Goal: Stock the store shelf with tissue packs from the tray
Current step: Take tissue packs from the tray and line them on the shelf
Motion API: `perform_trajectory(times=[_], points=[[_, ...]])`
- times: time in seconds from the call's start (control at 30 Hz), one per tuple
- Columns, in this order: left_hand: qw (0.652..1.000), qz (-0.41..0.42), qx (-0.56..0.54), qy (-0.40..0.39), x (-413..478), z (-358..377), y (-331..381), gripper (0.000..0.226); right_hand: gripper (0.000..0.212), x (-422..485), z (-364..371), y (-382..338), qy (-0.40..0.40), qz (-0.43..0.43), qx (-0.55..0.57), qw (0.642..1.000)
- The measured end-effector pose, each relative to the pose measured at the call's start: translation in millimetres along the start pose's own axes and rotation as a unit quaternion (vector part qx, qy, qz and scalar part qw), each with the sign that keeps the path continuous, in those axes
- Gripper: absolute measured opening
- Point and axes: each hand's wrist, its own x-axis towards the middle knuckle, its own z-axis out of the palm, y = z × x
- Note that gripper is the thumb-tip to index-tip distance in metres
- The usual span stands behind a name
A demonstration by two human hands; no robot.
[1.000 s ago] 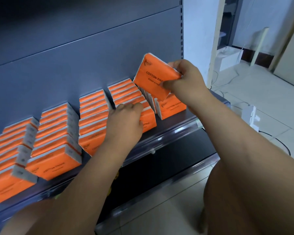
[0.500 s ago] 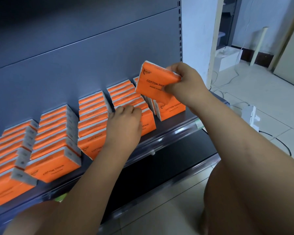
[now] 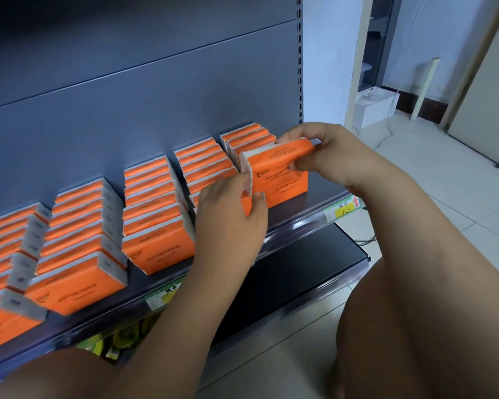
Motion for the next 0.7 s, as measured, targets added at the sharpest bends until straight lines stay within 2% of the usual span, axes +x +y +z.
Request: perform_trajectory(times=[0.1,0.2,0.27,0.37,0.47,0.57,0.7], points=[[1.0,-0.006,-0.006,-0.017,-5,8,12,0.018,0.05,-3,-1,2,0.01,0.012,-0.013,1.0],[0.991,-0.052,-0.081,-0.092,-13,13,22,0.049,0.053,-5,-3,2,0.035,0.031,-0.038,0.998],[0.976,-0.099,-0.149,-0.126,-17,16,27,0.059,0.052,-7,-5,2,0.042,0.045,-0.059,0.996],[0.945,-0.17,-0.242,-0.137,-19,22,29,0.049,0.046,-7,-3,1,0.064,0.082,-0.098,0.99],[0.897,-0.255,-0.329,-0.149,-17,25,30,0.046,0.044,-7,0,-1,0.081,0.14,-0.176,0.971],[0.861,-0.312,-0.371,-0.151,-15,31,25,0.034,0.038,-7,4,-5,0.073,0.173,-0.211,0.959],[0.861,-0.312,-0.374,-0.145,-16,35,20,0.03,0.034,-5,6,-8,0.05,0.196,-0.202,0.958]])
